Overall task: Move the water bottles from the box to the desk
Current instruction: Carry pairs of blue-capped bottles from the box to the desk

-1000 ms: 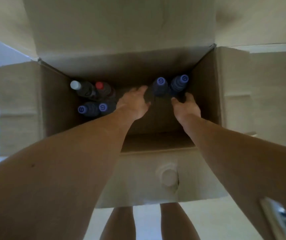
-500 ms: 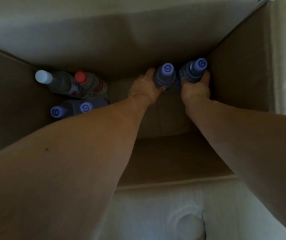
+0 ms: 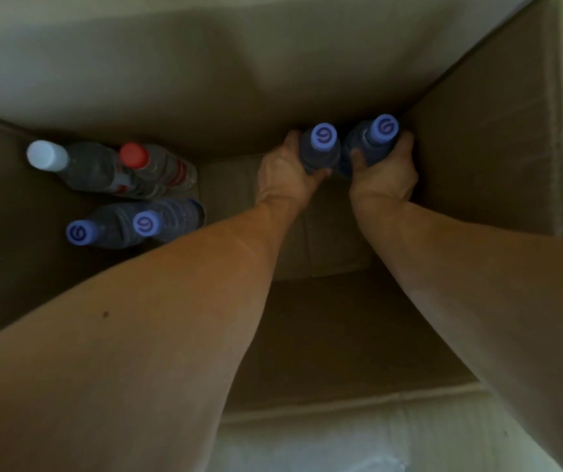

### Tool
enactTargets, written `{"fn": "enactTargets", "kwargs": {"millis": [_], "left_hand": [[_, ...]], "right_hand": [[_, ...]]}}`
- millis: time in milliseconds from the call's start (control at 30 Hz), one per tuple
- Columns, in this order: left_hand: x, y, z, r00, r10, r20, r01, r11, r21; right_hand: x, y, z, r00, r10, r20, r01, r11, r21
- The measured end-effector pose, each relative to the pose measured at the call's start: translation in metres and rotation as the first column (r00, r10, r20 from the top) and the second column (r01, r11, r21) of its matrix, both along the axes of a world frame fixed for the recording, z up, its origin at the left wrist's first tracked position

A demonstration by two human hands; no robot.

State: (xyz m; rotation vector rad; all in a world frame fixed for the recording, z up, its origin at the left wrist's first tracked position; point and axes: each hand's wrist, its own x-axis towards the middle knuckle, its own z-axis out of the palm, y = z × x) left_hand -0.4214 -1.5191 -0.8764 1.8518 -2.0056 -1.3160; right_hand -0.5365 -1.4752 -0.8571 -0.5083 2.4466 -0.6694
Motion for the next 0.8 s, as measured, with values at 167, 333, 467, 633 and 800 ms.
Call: {"fn": "enactTargets", "kwargs": {"millis": [167, 333, 467, 633, 800], "left_hand": [[0.005, -0.002, 0.004, 1.0, -0.016, 0.002, 0.016, 1.0, 0.021], [0.032, 0.006, 0.014, 1.0, -0.003, -0.002, 0.003, 0.997, 0.074], [0.066, 0.014, 0.019, 0.994, -0.049, 0.094, 0.036, 0.99, 0.135], [0.098, 0.029, 0.021, 0.992, -0.091, 0.09, 0.072, 0.979, 0.19], [0.104, 0.034, 0.015, 0.992, -0.099, 0.081, 0.083, 0.979, 0.184]], "right_hand": [[-0.003, 0.0, 0.004, 0.996, 0.085, -0.01, -0.085, 0.996, 0.018], [0.012, 0.015, 0.011, 0.974, 0.224, 0.023, -0.225, 0.973, 0.048], [0.028, 0.028, 0.015, 0.927, 0.367, 0.08, -0.373, 0.923, 0.091], [0.04, 0.036, 0.016, 0.812, 0.569, 0.13, -0.582, 0.807, 0.104], [0.032, 0.038, 0.006, 0.732, 0.66, 0.166, -0.679, 0.727, 0.103]]}}
